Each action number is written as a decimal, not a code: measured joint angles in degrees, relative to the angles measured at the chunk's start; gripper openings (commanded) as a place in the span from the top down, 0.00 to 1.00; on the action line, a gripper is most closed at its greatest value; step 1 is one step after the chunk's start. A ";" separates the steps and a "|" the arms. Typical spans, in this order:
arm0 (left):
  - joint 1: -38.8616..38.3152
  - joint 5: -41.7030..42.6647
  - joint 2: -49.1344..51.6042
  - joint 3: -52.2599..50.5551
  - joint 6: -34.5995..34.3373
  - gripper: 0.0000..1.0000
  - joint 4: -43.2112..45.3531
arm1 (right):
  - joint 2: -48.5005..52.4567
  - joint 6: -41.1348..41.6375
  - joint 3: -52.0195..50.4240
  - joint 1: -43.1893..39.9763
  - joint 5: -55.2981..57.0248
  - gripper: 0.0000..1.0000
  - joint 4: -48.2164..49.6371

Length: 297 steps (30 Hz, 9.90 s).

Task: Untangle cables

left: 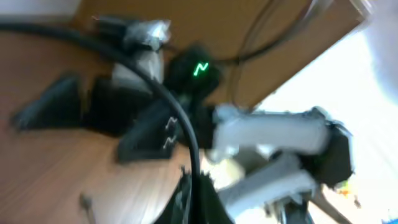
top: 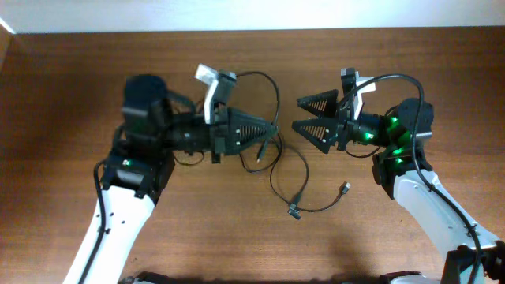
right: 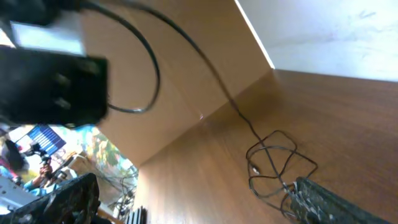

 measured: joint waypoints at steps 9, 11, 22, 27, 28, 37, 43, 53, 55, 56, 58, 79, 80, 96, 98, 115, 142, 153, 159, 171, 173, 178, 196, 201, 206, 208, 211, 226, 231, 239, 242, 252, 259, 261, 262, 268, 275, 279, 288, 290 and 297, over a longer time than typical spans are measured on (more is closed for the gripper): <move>-4.66 -21.88 4.48 -0.11 10.36 1.00 -8.94 | 0.00 15.41 0.00 0.00 0.15 0.05 0.00; -6.73 -26.34 4.96 -0.11 10.64 1.00 -8.90 | 0.00 18.32 0.00 0.00 0.13 0.06 -0.02; -11.47 -32.98 7.48 -0.11 11.28 1.00 -7.61 | 0.00 21.24 0.00 0.02 0.11 0.21 0.00; -11.82 -32.24 7.48 -0.11 11.43 1.00 -6.91 | 0.00 21.22 0.00 0.00 0.15 0.21 0.00; -12.57 -32.11 7.48 -0.11 11.43 1.00 -6.91 | 0.00 21.20 0.00 0.00 0.15 0.22 0.00; -17.31 -33.14 7.48 -0.11 11.43 1.00 -6.82 | 0.02 21.55 0.00 0.00 0.22 0.93 0.11; -17.42 -36.59 7.50 -0.11 11.45 0.27 -7.08 | 0.02 21.77 0.00 0.02 0.50 0.96 0.15; -15.50 -44.26 7.48 -0.11 11.87 0.01 -9.46 | 0.04 22.56 0.00 -0.96 -0.07 0.96 2.97; -13.38 -46.38 7.45 -0.11 11.87 0.01 -10.62 | 0.04 24.02 0.00 -2.29 -0.83 0.96 5.49; -12.28 -47.56 7.45 -0.11 11.89 0.01 -11.28 | 0.04 24.65 0.00 -2.73 -1.20 0.96 6.21; -10.23 -50.62 7.45 -0.11 11.87 0.01 -12.68 | 0.04 25.49 0.00 -3.39 -2.08 0.96 6.47; -8.00 -79.91 14.47 -0.11 24.33 0.01 -8.24 | 0.37 38.36 -0.04 -3.56 -9.49 0.96 27.06; -8.00 -80.74 15.47 -0.11 24.61 0.01 -7.45 | 0.35 40.44 -0.04 -3.56 -9.73 0.96 29.62; -4.28 -96.56 20.31 -0.11 25.77 0.01 -7.21 | 0.35 50.99 -0.04 -13.35 -7.41 0.96 31.28; -4.15 -92.39 20.13 -0.11 26.01 0.00 -7.61 | 0.35 50.99 -0.04 -17.20 -6.69 0.96 31.28; -2.16 -76.30 15.17 -0.11 36.13 0.08 -12.96 | 0.37 55.21 -0.04 -43.74 -5.46 0.96 30.95; -1.86 -77.26 10.32 -0.11 37.79 0.21 -12.96 | 0.37 56.89 -0.04 -74.34 0.61 0.96 28.44; -1.84 -75.10 8.94 -0.11 38.45 0.62 -15.72 | 0.37 47.87 0.07 -74.38 0.70 0.96 11.87; -1.84 -69.88 8.94 -0.11 39.23 0.05 -17.09 | 0.37 46.07 0.07 -74.38 0.85 0.96 11.72; -1.84 -60.13 8.94 -0.09 50.60 0.05 -31.74 | 0.37 45.94 0.07 -74.38 1.07 0.96 11.69; -1.84 -61.35 8.94 -0.09 53.16 0.07 -33.88 | 0.37 45.92 0.07 -74.44 1.09 0.96 11.69; -1.84 -69.61 8.94 -0.09 57.48 0.10 -34.42 | 0.37 45.92 0.07 -74.42 1.14 0.96 11.69; -1.86 -64.83 8.94 -0.09 85.44 0.22 -43.39 | 0.37 45.81 0.07 -74.42 1.05 0.96 11.69; -1.84 -59.39 8.94 -0.09 91.65 1.00 -43.60 | 0.37 45.75 0.07 -74.42 1.05 0.96 11.69; -1.84 -52.78 8.94 -0.09 96.15 1.00 -43.58 | 0.37 45.79 0.07 -74.42 1.01 0.96 11.69; -1.86 -51.78 8.94 -0.09 96.50 1.00 -43.63 | 0.37 45.77 0.07 -74.42 1.01 0.96 11.69; -1.84 -51.21 8.94 -0.09 96.59 1.00 -43.65 | 0.37 45.79 0.07 -74.42 1.01 0.96 11.69; -1.84 -51.08 8.94 -0.09 97.77 0.04 -47.36 | 0.37 45.81 0.07 -74.42 1.03 0.96 11.69; -1.84 -51.49 8.94 -0.09 97.85 0.68 -47.98 | 0.37 45.79 0.07 -74.42 1.03 0.96 11.69; -1.84 -51.52 8.94 -0.09 97.96 0.39 -47.87 | 0.37 45.79 0.07 -74.42 1.03 0.96 11.69; -1.84 -51.52 8.94 -0.09 97.96 0.32 -47.87 | 0.37 45.40 0.07 -74.42 1.03 0.96 11.69; -1.84 -50.64 8.94 -0.09 98.16 0.50 -48.06 | 0.37 44.44 0.07 -74.42 1.03 0.96 11.67; -1.84 -47.19 8.94 -0.09 98.27 0.49 -48.09 | 0.37 44.28 0.07 -74.42 1.01 0.96 11.67; -1.86 -44.09 8.94 -0.09 98.27 0.25 -48.06 | 0.37 44.26 0.07 -74.42 1.01 0.96 11.67; -1.86 -43.12 8.94 -0.09 98.03 0.01 -48.06 | 0.37 44.30 0.07 -74.42 1.01 0.96 11.67; -4.17 -38.34 9.31 -1.16 84.67 0.01 -42.56 | 0.37 44.28 0.07 -74.42 0.81 0.96 11.67; -8.48 -46.99 14.23 -1.27 56.04 0.01 -34.07 | 0.37 44.30 0.07 -74.42 0.33 0.96 11.67; -12.15 -55.23 19.93 -1.29 44.37 0.01 -34.05 | 0.37 44.30 0.07 -74.42 0.33 0.96 11.67; -14.67 -64.08 31.10 -1.40 37.92 0.33 -34.05 | 0.37 44.28 0.07 -74.42 0.33 0.96 11.67; -14.67 -64.76 31.65 -1.40 37.68 0.25 -34.01 | 0.37 44.30 0.07 -74.44 0.33 0.96 11.67; -14.88 -65.07 34.99 -1.38 37.11 0.13 -34.29 | 0.37 44.26 0.07 -74.42 0.20 0.96 11.67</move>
